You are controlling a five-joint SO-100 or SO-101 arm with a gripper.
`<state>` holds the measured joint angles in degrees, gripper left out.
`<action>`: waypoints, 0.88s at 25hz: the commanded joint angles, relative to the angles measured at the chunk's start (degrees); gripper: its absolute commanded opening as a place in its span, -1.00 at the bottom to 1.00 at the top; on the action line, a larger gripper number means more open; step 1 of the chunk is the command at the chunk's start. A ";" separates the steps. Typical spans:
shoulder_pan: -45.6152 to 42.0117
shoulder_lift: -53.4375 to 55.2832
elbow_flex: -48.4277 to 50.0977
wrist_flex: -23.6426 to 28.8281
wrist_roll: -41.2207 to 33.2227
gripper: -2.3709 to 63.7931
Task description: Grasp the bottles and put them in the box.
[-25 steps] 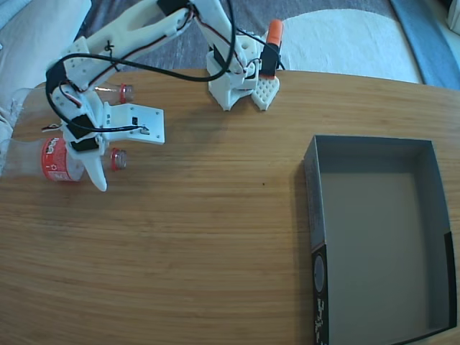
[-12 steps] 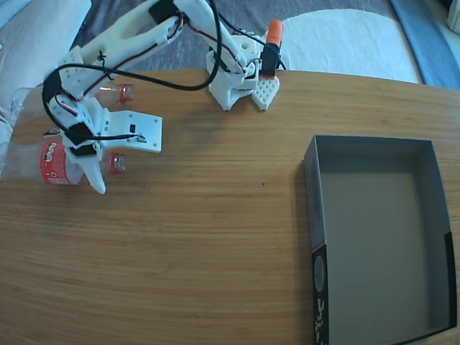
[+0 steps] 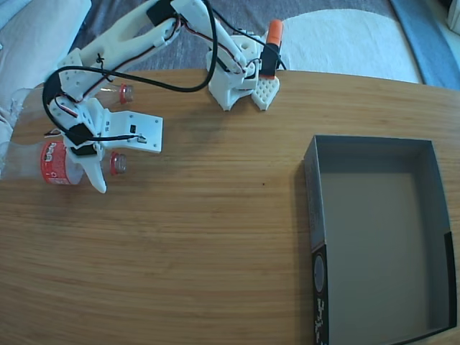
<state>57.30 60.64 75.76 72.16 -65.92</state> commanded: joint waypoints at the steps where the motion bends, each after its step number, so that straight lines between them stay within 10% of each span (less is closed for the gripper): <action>1: 0.62 0.79 -2.20 -0.26 0.18 0.38; 22: 0.53 0.79 -2.20 -0.26 0.09 -0.19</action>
<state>57.74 60.64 75.76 72.16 -65.92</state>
